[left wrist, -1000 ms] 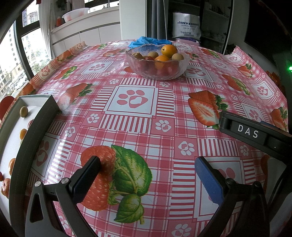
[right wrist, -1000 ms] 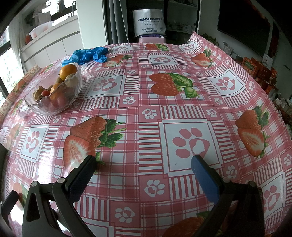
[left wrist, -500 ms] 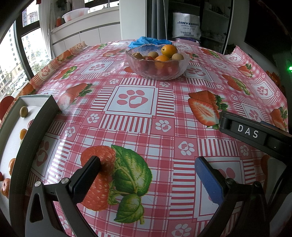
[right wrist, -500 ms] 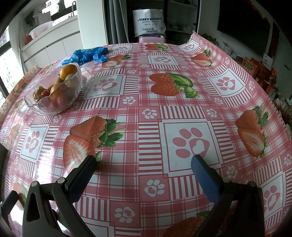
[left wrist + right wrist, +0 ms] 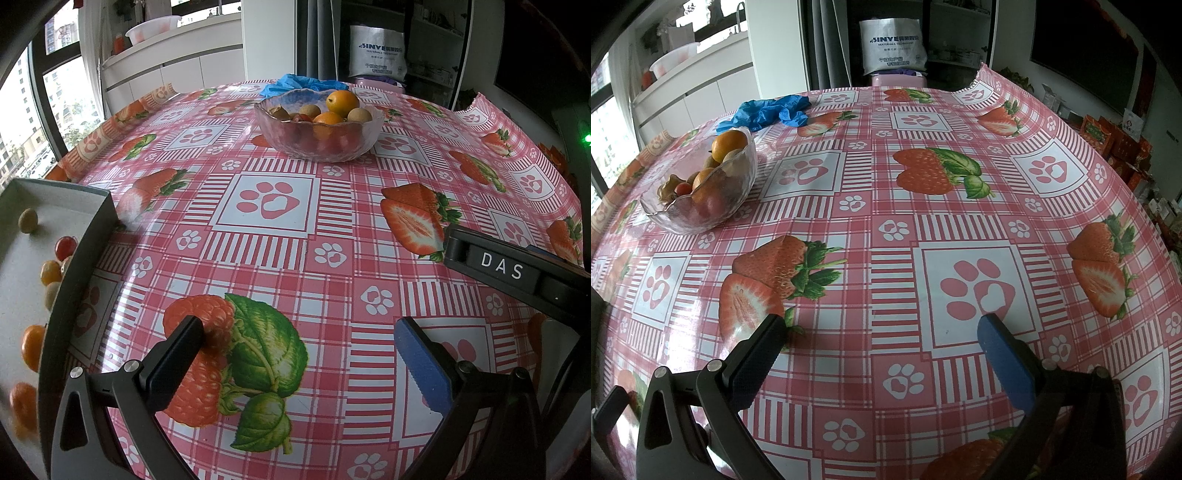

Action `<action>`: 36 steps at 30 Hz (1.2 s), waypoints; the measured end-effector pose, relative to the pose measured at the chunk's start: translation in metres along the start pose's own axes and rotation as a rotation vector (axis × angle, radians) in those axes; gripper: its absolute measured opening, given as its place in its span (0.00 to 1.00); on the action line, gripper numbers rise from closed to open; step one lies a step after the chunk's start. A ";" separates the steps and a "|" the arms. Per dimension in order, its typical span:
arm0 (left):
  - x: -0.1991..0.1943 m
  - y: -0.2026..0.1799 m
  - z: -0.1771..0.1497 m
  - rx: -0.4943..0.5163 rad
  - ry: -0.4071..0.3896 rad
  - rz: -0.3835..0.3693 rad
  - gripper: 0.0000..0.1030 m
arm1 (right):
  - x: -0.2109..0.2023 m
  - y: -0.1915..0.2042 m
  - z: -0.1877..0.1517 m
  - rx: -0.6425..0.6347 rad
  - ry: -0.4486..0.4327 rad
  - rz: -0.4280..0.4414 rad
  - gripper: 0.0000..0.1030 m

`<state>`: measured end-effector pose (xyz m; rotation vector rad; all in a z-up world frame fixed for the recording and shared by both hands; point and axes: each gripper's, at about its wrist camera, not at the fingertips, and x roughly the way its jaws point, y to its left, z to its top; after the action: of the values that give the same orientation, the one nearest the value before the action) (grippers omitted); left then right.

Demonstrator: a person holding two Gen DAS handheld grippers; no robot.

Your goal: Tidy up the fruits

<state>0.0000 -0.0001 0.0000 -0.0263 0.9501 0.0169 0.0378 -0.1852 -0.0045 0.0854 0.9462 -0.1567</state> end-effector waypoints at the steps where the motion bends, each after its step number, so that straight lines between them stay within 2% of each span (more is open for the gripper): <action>1: 0.000 0.000 0.000 0.000 0.000 0.000 1.00 | 0.000 0.000 0.000 0.000 0.000 0.000 1.00; 21: 0.000 0.000 0.000 0.000 0.000 0.000 1.00 | 0.002 0.000 0.000 -0.001 0.006 -0.001 1.00; 28: 0.000 0.000 0.000 0.000 0.000 0.000 1.00 | -0.009 -0.004 -0.010 -0.049 0.085 0.056 1.00; 32: 0.000 0.000 0.000 0.000 0.000 0.000 1.00 | -0.023 -0.016 -0.015 0.025 0.145 0.181 1.00; 36: 0.000 0.000 0.000 0.000 0.000 0.000 1.00 | -0.045 -0.029 -0.030 0.106 0.171 0.196 1.00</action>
<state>0.0000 -0.0001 0.0000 -0.0264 0.9501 0.0168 -0.0168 -0.2052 0.0147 0.2924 1.0939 -0.0183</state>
